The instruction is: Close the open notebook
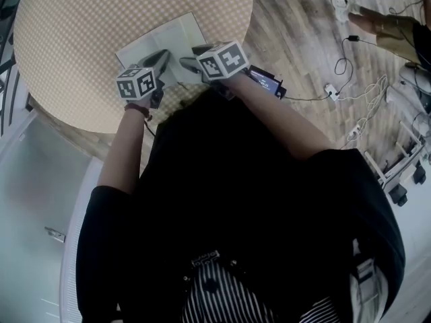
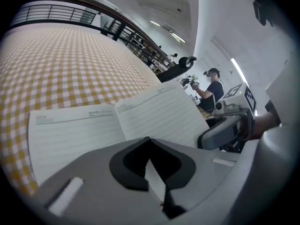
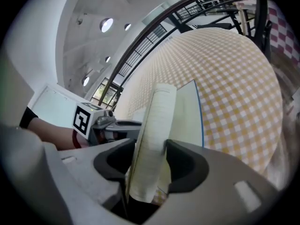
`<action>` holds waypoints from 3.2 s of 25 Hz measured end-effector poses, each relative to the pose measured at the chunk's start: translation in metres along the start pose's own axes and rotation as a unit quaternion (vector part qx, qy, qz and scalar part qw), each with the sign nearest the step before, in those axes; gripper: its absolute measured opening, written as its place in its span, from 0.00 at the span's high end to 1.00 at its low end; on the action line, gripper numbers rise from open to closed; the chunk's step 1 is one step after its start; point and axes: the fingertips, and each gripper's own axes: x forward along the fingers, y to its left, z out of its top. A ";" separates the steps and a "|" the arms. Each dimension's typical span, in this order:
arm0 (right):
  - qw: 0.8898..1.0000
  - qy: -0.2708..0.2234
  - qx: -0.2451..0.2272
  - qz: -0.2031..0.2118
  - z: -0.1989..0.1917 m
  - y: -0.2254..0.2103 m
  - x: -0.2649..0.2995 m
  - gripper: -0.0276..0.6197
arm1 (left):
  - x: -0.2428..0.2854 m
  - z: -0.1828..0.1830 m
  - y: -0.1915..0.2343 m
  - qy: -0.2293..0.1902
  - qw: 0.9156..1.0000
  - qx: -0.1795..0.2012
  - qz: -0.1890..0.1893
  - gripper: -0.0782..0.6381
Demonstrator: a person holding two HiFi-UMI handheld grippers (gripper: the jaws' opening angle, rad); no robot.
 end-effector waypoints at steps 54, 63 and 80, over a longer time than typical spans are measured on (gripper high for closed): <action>0.947 0.092 -0.289 0.103 -0.084 0.190 -0.019 0.77 | -0.111 -0.105 0.052 -0.255 0.896 -0.361 -0.042 0.90; 0.941 0.096 -0.307 0.109 -0.082 0.214 -0.007 0.95 | -0.167 -0.108 0.036 -0.283 0.896 -0.341 -0.037 0.90; 0.923 -0.087 -0.369 0.063 0.003 0.263 -0.066 0.95 | -0.277 0.034 -0.130 -0.319 0.944 0.074 0.046 0.90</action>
